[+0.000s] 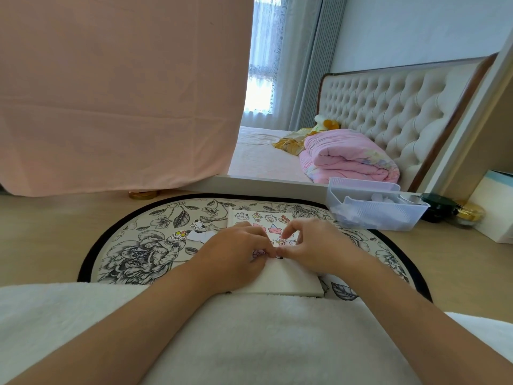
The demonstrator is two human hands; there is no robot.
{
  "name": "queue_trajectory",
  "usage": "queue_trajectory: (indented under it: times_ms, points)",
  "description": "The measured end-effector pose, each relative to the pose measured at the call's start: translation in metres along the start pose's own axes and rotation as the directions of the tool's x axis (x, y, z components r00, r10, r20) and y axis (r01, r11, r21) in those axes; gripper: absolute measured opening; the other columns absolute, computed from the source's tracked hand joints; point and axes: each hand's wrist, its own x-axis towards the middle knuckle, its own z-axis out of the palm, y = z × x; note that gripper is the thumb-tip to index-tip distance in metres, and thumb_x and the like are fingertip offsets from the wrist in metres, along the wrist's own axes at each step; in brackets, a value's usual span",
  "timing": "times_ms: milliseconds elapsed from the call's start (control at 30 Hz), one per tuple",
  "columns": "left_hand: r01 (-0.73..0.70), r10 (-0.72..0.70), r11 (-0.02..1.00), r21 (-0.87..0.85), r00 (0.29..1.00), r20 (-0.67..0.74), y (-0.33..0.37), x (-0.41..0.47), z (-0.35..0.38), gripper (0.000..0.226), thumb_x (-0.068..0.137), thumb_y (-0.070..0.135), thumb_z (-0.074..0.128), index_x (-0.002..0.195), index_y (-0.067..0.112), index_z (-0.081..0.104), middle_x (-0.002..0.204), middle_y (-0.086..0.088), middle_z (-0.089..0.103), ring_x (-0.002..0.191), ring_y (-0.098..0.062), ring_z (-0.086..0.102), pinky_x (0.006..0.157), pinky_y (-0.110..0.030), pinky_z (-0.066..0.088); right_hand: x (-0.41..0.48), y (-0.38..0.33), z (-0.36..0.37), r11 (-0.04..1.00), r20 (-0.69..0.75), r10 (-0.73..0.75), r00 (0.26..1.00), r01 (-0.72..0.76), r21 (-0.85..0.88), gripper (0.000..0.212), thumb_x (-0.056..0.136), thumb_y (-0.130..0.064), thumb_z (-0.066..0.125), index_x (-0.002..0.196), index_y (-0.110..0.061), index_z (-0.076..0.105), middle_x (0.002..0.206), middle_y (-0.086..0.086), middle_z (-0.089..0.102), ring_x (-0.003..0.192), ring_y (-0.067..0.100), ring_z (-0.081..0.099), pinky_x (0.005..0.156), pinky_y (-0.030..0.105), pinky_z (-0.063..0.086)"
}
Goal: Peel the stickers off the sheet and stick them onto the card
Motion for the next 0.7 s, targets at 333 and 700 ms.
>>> queue_trajectory:
  times_ms: [333,700]
  points:
    - [-0.068,0.050,0.985,0.158,0.992,0.115,0.011,-0.002,-0.006,0.033,0.095,0.042,0.046,0.123,0.033,0.061,0.120,0.017,0.055,0.108,-0.005,0.042,0.094,-0.024,0.040,-0.050,0.008,0.010,0.941,-0.020,-0.274,0.962,0.263,-0.213,0.037,0.100,-0.041,0.042,0.134,-0.045,0.055,0.127,-0.019,0.049,0.115,0.007,0.052,0.091,0.029,0.047]
    - [-0.098,0.019,0.935,0.340,0.973,0.228,0.024,-0.006,-0.005,0.080,0.085,0.060,0.003,0.145,0.025,0.041,0.144,0.007,0.037,0.132,-0.015,0.031,0.109,-0.034,0.034,-0.054,0.005,0.017,0.913,0.043,-0.262,0.964,0.262,-0.314,0.050,0.105,-0.036,0.032,0.154,-0.032,0.032,0.145,-0.008,0.034,0.132,0.018,0.035,0.097,0.031,0.042]
